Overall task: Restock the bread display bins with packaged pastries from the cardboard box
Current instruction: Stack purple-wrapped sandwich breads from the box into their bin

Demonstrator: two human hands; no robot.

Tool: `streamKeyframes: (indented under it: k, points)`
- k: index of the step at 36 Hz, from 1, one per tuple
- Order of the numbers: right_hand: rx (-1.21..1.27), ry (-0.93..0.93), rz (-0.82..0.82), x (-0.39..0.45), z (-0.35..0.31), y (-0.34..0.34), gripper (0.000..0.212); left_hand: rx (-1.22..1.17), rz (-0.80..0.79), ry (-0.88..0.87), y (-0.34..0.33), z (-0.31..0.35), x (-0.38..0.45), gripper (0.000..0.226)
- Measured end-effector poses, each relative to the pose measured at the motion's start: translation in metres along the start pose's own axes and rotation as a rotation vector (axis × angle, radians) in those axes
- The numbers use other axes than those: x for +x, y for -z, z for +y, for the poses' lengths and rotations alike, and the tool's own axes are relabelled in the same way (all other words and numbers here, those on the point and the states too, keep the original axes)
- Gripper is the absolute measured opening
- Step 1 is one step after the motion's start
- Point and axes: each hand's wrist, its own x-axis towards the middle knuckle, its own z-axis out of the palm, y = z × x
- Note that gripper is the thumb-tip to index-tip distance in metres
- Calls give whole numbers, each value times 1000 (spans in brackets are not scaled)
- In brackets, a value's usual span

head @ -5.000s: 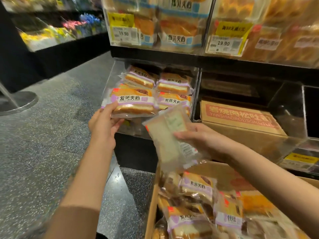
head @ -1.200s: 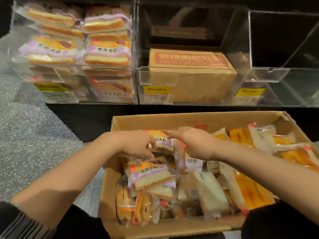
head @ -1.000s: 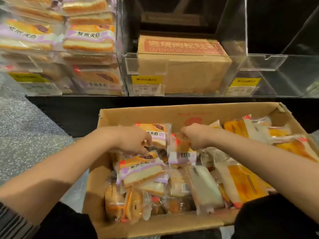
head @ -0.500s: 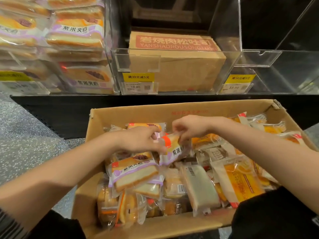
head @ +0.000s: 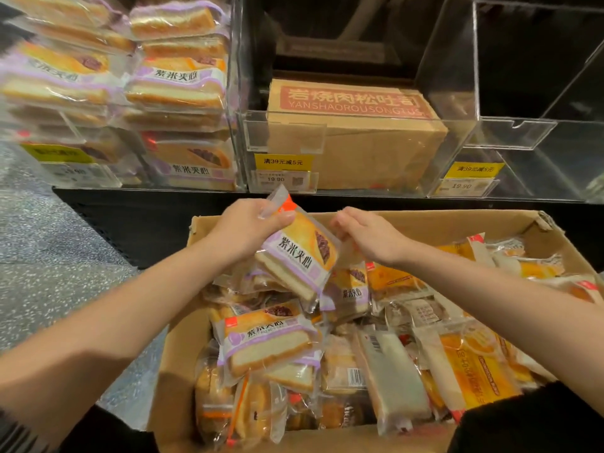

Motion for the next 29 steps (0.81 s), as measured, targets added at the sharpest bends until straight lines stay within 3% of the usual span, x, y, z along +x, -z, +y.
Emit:
streamKeyframes:
  k: [2, 5, 9, 14, 15, 18, 22, 29]
  points:
    - [-187, -73, -84, 5, 17, -2, 28, 5, 1, 2, 6, -2, 1, 37]
    - [-445, -102, -318, 6, 37, -15, 49, -34, 11, 26, 15, -9, 5, 33]
    - [-534, -65, -467, 5, 48, -41, 53, -94, 15, 65, 21, -20, 11, 25]
    - [-706, 23, -425, 15, 52, -37, 75, -178, -8, 36, 24, -21, 12, 18]
    - [-696, 10, -433, 17, 51, -33, 71, -188, -20, 31, 25, -21, 12, 20]
    - [-648, 17, -452, 21, 53, -25, 30, -186, -37, 20, 33, -19, 12, 26]
    - [-570, 76, -491, 16, 44, -11, 46, -159, -33, -1, 48, -16, 11, 30]
    - [-191, 149, -167, 12, -3, 11, 27, -297, 125, -53, 83, -4, 3, 19]
